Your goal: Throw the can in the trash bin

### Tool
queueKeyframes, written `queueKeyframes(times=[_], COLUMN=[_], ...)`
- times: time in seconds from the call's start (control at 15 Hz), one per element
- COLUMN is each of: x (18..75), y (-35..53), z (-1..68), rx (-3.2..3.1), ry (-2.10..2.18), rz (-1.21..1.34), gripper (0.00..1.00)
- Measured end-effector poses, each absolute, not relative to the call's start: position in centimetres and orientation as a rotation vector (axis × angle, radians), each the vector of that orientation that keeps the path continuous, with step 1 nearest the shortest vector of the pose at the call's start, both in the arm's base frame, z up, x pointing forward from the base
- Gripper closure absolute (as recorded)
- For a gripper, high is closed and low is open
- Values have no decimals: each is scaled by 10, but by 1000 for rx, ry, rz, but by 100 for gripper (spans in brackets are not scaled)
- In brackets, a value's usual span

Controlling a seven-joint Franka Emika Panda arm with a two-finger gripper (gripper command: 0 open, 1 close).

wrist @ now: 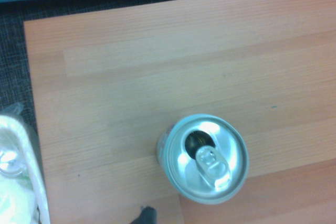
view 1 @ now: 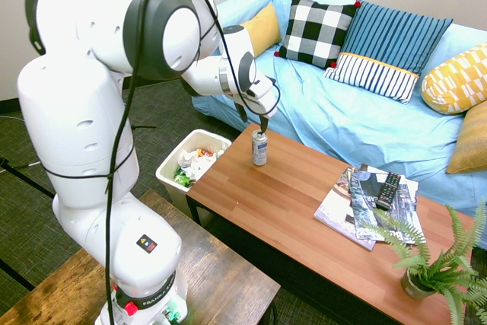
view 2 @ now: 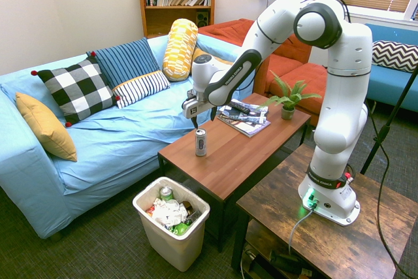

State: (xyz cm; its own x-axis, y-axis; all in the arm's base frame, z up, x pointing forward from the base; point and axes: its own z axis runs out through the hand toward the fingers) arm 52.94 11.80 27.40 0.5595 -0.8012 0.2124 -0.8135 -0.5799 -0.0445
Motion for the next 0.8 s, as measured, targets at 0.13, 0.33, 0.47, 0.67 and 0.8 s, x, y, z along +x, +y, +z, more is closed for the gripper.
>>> queueKeyframes(times=[0.13, 0.33, 0.47, 0.67, 0.8], x=[542, 558, 567, 572, 573], y=[120, 112, 109, 110, 109], z=[251, 222, 203, 174, 161], rx=[2699, 2660, 2643, 2631, 2623], ry=[-1435, -1471, -1494, -1528, -1533], rz=[307, 301, 284, 237, 221], gripper=[0, 0, 0, 0, 100])
